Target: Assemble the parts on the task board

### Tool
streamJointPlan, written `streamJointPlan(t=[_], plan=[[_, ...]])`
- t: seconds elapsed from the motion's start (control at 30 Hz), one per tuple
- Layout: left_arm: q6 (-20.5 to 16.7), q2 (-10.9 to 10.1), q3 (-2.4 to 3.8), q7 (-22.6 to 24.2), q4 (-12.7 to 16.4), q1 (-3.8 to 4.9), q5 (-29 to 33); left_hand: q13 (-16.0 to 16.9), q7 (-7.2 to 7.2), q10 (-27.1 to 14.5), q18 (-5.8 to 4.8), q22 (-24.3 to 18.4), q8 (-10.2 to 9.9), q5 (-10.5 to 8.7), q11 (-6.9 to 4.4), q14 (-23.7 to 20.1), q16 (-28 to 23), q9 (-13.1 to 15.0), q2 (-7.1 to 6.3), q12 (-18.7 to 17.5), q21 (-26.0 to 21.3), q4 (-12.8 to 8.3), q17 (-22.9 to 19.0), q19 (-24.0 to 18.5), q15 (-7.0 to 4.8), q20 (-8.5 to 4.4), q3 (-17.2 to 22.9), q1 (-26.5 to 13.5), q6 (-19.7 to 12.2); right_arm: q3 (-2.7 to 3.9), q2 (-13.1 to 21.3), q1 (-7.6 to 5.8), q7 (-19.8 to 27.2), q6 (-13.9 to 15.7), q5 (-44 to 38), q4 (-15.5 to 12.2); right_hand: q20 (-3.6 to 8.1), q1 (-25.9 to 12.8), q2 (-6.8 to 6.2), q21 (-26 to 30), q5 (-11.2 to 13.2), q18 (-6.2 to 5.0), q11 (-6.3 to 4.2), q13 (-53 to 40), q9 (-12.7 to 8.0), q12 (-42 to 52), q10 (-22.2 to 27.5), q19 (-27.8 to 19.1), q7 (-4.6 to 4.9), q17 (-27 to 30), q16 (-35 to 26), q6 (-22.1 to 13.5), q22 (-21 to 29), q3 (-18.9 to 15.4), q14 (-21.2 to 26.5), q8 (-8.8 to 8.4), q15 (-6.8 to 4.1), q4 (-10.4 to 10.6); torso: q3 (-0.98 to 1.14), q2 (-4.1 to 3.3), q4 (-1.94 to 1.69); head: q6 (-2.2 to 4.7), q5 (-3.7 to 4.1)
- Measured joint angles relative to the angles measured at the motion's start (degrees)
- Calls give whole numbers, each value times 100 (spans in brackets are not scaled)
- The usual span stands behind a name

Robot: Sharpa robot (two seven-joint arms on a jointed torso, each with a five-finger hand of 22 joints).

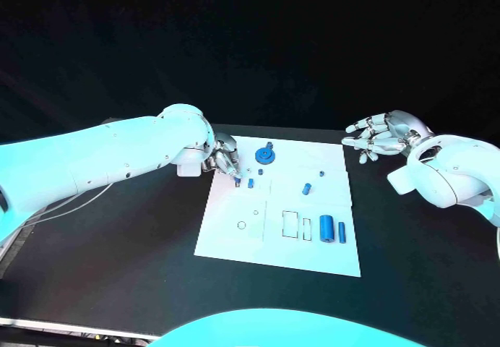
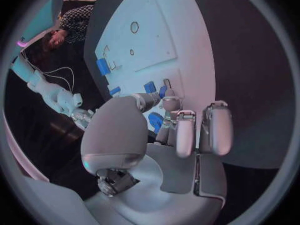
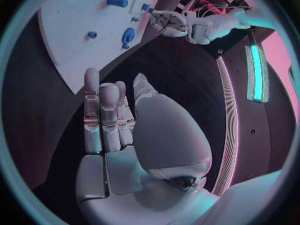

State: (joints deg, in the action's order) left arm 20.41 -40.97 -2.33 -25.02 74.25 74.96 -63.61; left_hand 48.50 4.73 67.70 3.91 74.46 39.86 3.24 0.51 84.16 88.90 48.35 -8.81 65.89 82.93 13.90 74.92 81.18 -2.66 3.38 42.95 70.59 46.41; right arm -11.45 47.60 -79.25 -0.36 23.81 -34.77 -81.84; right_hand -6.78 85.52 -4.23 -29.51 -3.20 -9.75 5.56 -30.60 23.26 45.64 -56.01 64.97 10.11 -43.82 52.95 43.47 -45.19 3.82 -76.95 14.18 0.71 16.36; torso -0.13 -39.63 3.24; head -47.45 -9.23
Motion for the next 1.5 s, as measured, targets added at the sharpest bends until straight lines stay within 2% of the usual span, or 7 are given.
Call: streamJointPlan(t=[0.73,0.77,1.23,1.5], plan=[[37,-52,-8,-69,69,-67,81,19,-20,23,0,-2,19,-2,-19,0,0,6,-25,0,0,-11,-1,-1,0,0,11,-25,22,0,6,6,2,-1,3,-1,0,0,0,0,0,0,8,0,0,0,-8,0,0,-1,0,0,0,0,0,0,0,0,1,10,-3,-13,-37],[33,-47,-8,-70,64,-70,81,19,-20,23,0,-2,19,-7,-19,0,0,6,-45,0,0,-86,-1,-1,0,0,119,-45,22,0,6,6,2,-1,3,-1,0,0,0,0,0,0,8,0,0,0,-8,0,0,-1,0,0,0,0,0,0,0,0,1,10,-2,-10,-37],[-87,-15,-8,-84,22,-84,76,19,-11,31,0,-3,26,-8,-10,0,0,7,-78,-1,0,-86,-1,-1,1,0,119,-78,30,0,8,9,3,-2,3,-5,21,0,0,0,0,0,8,14,-6,0,-8,21,0,-1,0,0,12,0,0,0,0,0,4,3,5,-2,-35],[-172,-91,-14,-69,75,-104,110,107,-12,96,0,29,17,28,-34,-21,0,5,-76,74,0,-71,-1,11,-20,-11,135,-76,65,0,12,9,4,-2,4,-7,21,0,0,23,0,0,8,19,-6,0,-8,21,0,-6,0,0,12,0,-1,23,0,0,2,2,6,-11,-15]])
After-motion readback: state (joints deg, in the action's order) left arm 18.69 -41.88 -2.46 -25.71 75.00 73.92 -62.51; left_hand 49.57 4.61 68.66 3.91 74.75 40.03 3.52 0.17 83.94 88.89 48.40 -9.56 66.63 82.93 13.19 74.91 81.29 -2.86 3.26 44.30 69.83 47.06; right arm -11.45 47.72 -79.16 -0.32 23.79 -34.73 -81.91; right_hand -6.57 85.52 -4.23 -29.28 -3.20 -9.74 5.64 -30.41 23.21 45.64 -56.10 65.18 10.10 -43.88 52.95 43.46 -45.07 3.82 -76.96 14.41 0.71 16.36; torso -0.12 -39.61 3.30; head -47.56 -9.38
